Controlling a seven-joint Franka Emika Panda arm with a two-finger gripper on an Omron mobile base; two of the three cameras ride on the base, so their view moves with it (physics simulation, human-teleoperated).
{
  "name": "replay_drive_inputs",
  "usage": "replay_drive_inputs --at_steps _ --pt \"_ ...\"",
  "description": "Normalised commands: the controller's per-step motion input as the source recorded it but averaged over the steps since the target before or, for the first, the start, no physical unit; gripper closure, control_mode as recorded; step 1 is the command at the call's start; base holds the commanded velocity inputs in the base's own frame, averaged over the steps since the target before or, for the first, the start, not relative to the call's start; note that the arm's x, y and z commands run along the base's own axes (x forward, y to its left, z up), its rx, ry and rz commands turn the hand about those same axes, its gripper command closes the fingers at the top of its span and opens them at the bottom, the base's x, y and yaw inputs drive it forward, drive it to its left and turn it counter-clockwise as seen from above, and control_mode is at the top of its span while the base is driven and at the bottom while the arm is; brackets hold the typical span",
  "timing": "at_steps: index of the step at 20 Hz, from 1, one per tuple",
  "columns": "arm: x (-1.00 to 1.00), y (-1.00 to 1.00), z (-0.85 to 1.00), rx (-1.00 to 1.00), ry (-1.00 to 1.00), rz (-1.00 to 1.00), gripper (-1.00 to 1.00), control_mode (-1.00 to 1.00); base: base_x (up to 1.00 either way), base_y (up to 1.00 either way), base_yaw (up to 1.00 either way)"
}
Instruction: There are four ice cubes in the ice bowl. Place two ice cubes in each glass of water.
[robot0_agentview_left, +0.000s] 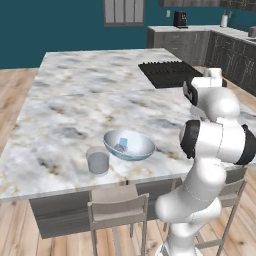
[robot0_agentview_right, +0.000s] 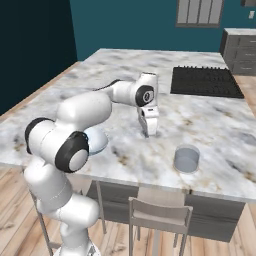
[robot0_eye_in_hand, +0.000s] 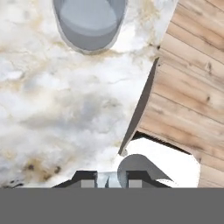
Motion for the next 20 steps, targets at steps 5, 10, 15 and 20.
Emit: replay_drive_inputs --at_steps 5,10,15,20 --pt "-0.03 -1.00 0.00 0.00 0.22 -0.15 1.00 -1.00 0.00 0.00 0.00" --pt "-0.24 -1.00 0.00 0.00 0.19 -0.10 1.00 -1.00 0.00 0.00 0.00" --pt "-0.08 -0.82 -0.05 0.02 -0.07 -0.08 1.00 -1.00 0.00 0.00 0.00" --pt "0.03 -0.30 -0.11 0.09 -0.36 -0.03 1.00 -1.00 0.00 0.00 0.00"
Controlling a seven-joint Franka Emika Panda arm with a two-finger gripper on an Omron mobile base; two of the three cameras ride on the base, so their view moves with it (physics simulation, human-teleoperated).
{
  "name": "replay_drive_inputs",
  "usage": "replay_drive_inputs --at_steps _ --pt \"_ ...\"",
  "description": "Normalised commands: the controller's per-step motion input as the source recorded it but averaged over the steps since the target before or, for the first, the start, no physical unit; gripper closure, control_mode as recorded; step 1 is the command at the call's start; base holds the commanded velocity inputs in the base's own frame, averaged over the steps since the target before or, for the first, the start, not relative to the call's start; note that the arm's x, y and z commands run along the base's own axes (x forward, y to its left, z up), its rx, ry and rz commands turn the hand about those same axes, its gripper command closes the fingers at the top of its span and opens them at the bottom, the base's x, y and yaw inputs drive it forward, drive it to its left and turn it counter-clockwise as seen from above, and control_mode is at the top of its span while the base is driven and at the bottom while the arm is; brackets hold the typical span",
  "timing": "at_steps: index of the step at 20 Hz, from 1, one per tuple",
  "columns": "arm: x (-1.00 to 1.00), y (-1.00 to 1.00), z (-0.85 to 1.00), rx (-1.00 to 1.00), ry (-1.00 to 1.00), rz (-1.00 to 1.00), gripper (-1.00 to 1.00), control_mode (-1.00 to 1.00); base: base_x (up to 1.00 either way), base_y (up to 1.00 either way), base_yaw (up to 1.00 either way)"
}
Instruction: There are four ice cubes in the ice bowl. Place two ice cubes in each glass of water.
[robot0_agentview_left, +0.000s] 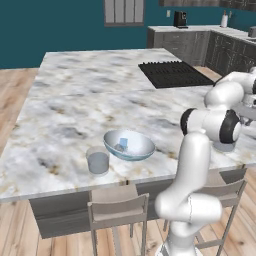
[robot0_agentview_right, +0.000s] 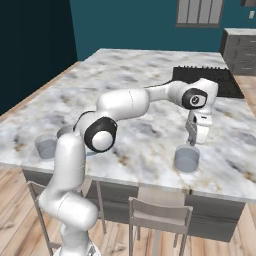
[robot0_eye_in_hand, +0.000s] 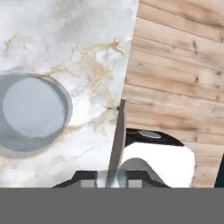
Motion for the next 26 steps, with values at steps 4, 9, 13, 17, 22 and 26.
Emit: replay_drive_inputs --at_steps 4,9,13,17,22,26 --pt "0.14 -0.07 -0.03 0.05 -0.28 0.00 1.00 -1.00 0.00 0.00 0.00" --pt "0.29 0.00 -0.19 0.00 -0.14 0.00 1.00 -1.00 0.00 0.00 0.00" --pt "0.32 0.00 -0.39 -0.02 -0.09 0.00 1.00 -1.00 0.00 0.00 0.00" --pt "0.19 0.00 -0.28 -0.04 -0.10 0.00 1.00 -1.00 0.00 0.00 0.00" --pt "0.11 0.00 -0.26 -0.08 -0.04 0.00 1.00 -1.00 0.00 0.00 0.00" --pt "0.12 0.00 -0.34 -0.12 0.00 0.00 1.00 -1.00 0.00 0.00 0.00"
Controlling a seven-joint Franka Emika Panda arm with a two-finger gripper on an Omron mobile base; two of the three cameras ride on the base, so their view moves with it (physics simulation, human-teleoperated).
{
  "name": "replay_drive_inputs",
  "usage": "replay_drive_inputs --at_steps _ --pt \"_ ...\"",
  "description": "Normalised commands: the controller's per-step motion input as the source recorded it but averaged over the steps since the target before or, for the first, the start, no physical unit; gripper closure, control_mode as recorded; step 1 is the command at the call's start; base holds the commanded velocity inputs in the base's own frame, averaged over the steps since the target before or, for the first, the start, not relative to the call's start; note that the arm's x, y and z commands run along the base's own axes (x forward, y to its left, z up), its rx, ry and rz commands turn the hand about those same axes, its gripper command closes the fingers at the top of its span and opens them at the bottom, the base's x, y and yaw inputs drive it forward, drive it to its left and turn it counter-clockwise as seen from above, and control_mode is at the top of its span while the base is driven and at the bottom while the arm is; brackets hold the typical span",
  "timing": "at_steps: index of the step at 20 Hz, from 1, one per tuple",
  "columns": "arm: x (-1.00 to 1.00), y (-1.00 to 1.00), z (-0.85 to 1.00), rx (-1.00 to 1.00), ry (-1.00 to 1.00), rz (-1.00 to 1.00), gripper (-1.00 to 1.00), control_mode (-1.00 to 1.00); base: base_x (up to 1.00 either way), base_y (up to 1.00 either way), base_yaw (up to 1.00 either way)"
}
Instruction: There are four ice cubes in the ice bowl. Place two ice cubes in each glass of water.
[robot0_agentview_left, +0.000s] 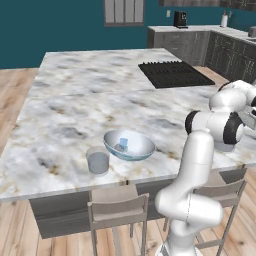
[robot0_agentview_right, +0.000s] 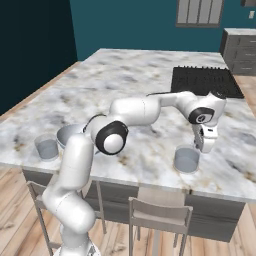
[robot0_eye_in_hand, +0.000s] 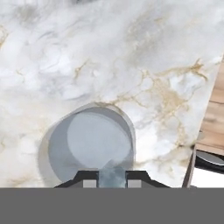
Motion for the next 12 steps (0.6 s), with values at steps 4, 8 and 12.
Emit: replay_drive_inputs --at_steps 4,8,12 --pt "0.23 0.00 -0.30 -0.09 0.00 0.00 1.00 -1.00 0.00 0.00 0.00" --pt "0.23 0.00 -0.19 -0.01 0.00 0.00 1.00 -1.00 0.00 0.00 0.00" --pt "0.25 0.00 -0.13 0.00 0.00 0.00 1.00 -1.00 0.00 0.00 0.00"
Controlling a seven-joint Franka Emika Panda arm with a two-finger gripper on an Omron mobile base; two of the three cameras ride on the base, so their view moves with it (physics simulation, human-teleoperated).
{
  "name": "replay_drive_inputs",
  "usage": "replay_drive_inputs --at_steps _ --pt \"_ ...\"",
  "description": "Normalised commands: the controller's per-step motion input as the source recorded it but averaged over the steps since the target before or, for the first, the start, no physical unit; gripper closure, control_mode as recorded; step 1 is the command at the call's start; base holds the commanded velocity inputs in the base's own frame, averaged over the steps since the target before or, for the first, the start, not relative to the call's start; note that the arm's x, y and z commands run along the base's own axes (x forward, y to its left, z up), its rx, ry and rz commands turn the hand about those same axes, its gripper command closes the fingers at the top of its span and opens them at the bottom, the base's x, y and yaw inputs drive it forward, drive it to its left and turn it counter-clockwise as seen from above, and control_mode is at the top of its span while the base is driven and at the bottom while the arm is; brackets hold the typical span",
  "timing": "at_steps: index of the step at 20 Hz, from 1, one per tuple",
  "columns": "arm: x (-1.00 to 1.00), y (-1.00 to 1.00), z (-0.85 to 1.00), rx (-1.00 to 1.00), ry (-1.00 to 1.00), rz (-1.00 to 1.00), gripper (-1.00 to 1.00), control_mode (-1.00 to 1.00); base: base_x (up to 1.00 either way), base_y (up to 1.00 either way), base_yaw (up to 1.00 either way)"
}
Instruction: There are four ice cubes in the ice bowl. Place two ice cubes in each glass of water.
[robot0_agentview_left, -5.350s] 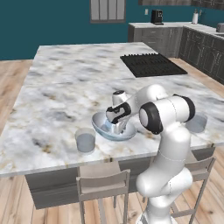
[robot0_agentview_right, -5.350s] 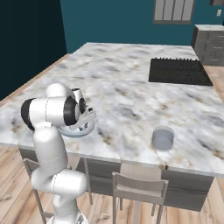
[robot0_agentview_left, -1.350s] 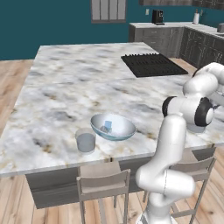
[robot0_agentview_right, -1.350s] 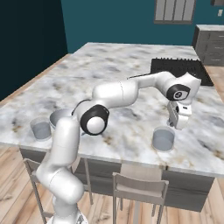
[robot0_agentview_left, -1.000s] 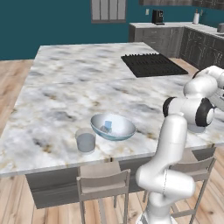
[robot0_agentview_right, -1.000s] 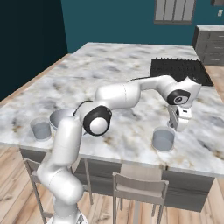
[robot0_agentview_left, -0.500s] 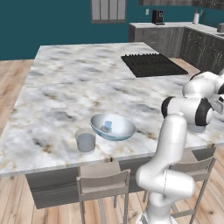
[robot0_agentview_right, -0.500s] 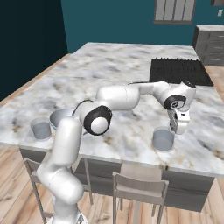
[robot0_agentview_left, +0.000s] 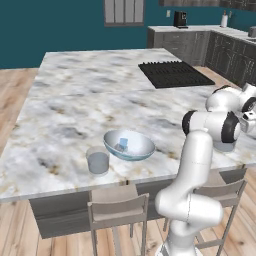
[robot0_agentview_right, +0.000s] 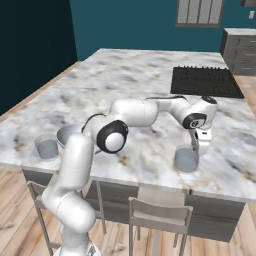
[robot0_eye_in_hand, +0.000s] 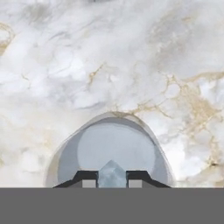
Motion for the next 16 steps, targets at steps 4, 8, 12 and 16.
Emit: replay_drive_inputs --at_steps 4,8,12,16 --pt "0.25 0.00 -0.21 0.00 0.00 0.01 1.00 -1.00 0.00 0.00 0.00" --pt "0.26 0.00 -0.30 0.00 0.00 0.01 1.00 -1.00 0.00 0.00 0.00" --pt "0.22 0.00 -0.30 0.00 0.00 0.01 1.00 -1.00 0.00 0.00 0.00" --pt "0.16 0.00 -0.17 0.00 0.00 0.00 1.00 -1.00 0.00 0.00 0.00"
